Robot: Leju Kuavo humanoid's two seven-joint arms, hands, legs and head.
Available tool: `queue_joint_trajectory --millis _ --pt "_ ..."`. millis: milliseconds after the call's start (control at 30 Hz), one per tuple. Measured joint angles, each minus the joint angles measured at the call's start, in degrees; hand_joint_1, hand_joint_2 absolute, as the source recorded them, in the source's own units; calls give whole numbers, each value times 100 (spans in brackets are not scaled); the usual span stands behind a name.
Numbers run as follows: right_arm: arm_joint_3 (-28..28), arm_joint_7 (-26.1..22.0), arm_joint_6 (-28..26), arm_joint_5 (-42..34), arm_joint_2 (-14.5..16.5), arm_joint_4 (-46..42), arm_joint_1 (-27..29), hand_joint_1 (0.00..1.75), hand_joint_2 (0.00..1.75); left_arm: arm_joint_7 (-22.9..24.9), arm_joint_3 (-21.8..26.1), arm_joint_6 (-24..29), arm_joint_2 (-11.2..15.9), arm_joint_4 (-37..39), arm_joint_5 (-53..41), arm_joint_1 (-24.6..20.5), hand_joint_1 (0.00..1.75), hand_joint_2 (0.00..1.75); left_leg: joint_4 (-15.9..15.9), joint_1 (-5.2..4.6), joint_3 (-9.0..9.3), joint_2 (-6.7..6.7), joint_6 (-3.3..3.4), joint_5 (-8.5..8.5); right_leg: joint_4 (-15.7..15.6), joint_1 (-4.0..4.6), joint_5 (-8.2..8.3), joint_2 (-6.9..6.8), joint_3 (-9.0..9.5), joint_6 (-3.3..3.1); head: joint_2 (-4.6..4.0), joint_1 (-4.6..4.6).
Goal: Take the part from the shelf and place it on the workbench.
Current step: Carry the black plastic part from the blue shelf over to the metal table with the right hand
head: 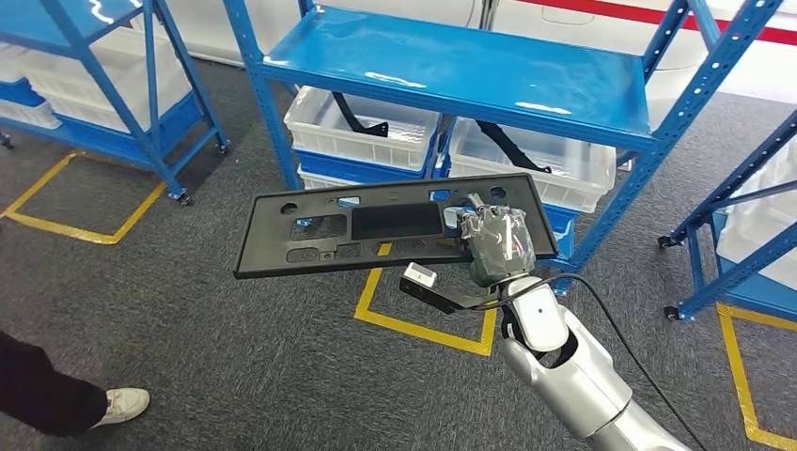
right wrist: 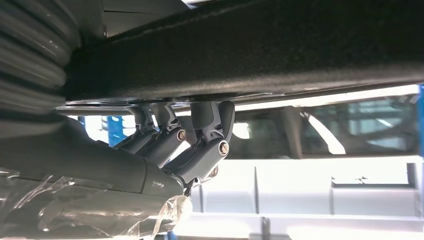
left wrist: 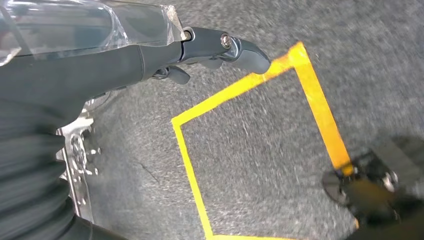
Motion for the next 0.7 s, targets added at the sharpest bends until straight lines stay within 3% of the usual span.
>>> queue_joint_trajectory --millis 67,100,133,200,267,333,367,400,467,533,600,633,667,700 --pt "-8 7 2 0 -18 -3 37 175 175 2 -1 -1 2 0 -5 -3 0 175 1 -28 1 -137 35 -6 907 26 -353 149 -457 -22 0 -1" --pt "-13 9 4 -1 -27 -3 62 175 175 2 -1 -2 2 0 -7 3 0 175 2 -45 5 -213 45 -11 1167 40 -393 170 -618 -44 1 0" --pt "-15 10 8 1 -33 -3 82 175 175 2 -2 -5 2 0 -9 11 0 175 3 -62 13 -294 50 -16 1186 53 -307 184 -674 -77 1 1" --pt "-20 11 16 3 -38 -16 99 175 175 7 -2 -8 2 0 -37 19 0 175 4 -79 41 -455 53 -33 518 71 162 290 -443 -165 1 1" --pt "-27 18 34 5 -42 -40 98 175 175 21 -2 -21 -4 0 -83 8 0 175 6 -78 34 -595 33 -55 -322 74 557 594 -102 -241 1 1" --pt "-33 28 62 5 -47 -57 104 175 175 33 -2 -36 -9 0 -109 7 0 175 2 -46 -19 -725 -17 -62 -643 88 619 743 20 -267 2 0" --pt "-34 35 75 5 -49 -65 108 175 175 37 -2 -39 -8 0 -117 17 0 175 -6 -33 -41 -798 -53 -61 -674 88 602 678 29 -269 2 1" --pt "-36 43 83 6 -50 -76 113 175 175 38 -3 -44 -5 0 -130 39 0 175 1 -21 -61 -781 -86 -75 -685 85 593 609 43 -277 2 -1" --pt "-41 67 88 7 -50 -103 121 175 175 43 -4 -50 2 0 -171 65 0 175 275 -42 -207 -518 -145 -229 -718 61 575 470 92 -315 1 -6" --pt "-56 95 89 5 -55 -124 136 175 175 60 -4 -53 14 0 -204 52 0 175 1061 -57 -614 -212 -185 -560 -727 67 545 334 133 -358 1 -10" --pt "-69 110 90 4 -61 -130 175 175 175 80 -4 -52 25 0 -213 49 0 175 1823 -51 -1050 -154 -210 -767 -726 75 514 193 164 -383 1 -9" --pt "-71 110 90 1 -61 -130 203 175 175 83 -4 -50 31 0 -214 55 0 175 1900 -49 -1125 -148 -214 -715 -726 77 497 127 184 -386 0 -10" --pt "-71 110 89 -3 -61 -130 230 175 175 85 -4 -48 37 0 -214 56 0 175 1707 -52 -1065 -130 -206 -551 -727 80 477 63 208 -384 0 -9" --pt "-71 109 88 -8 -59 -130 247 175 175 85 -3 -46 48 0 -213 51 0 175 1294 -64 -885 -80 -184 -318 -727 86 456 4 236 -375 0 -10"
